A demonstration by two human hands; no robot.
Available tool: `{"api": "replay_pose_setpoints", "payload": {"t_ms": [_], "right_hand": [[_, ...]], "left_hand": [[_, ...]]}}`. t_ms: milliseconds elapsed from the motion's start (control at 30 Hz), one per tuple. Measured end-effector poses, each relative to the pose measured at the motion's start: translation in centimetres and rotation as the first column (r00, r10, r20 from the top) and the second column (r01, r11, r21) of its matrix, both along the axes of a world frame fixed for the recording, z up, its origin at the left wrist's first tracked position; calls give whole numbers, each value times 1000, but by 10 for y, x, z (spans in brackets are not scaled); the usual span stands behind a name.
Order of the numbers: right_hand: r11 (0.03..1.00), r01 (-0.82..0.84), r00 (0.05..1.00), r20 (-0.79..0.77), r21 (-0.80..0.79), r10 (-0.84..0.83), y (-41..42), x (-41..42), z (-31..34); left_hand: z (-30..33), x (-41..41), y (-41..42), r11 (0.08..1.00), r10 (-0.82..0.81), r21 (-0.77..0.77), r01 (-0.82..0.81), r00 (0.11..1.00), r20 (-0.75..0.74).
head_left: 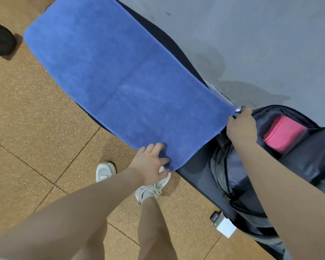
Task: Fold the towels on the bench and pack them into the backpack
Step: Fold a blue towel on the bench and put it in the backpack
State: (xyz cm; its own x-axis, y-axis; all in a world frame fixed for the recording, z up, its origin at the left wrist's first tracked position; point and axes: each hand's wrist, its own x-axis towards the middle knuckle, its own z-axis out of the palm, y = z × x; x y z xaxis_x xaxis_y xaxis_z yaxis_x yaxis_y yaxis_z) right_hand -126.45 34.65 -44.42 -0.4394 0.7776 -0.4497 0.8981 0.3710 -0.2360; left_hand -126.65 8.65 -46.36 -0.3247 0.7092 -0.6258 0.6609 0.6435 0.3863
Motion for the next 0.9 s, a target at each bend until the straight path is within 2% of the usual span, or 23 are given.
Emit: {"api": "replay_pose_setpoints", "payload": {"t_ms": [100, 167, 233, 367, 567, 700, 833, 900], "right_hand": [[991, -132, 990, 58, 38, 129, -5, 3, 6], [968, -252, 967, 18, -3, 253, -14, -3, 16], [922, -369, 929, -19, -113, 370, -28, -15, 30], [823, -499, 865, -93, -271, 493, -65, -58, 61], [700, -654, 754, -163, -289, 637, -124, -159, 84], [672, -694, 718, -173, -260, 674, -160, -243, 84], [637, -727, 683, -171, -256, 710, -192, -329, 68], [659, -699, 712, -186, -277, 677, -205, -370, 48]], "left_hand": [[2, -2, 1, 995, -89, 56, 78, 973, 212], [9, -6, 1, 997, -55, 74, 32, 944, 326], [20, -18, -3, 1000, 25, -1, -26, 938, 346], [48, -66, -21, 968, 237, -144, -204, 933, 270], [72, -168, -84, 860, 509, -123, -495, 849, 143], [78, -243, -133, 752, 658, -94, -652, 751, 57], [59, -328, -175, 711, 700, -87, -698, 714, -9], [46, -369, -189, 671, 737, -81, -737, 674, -35]]}}
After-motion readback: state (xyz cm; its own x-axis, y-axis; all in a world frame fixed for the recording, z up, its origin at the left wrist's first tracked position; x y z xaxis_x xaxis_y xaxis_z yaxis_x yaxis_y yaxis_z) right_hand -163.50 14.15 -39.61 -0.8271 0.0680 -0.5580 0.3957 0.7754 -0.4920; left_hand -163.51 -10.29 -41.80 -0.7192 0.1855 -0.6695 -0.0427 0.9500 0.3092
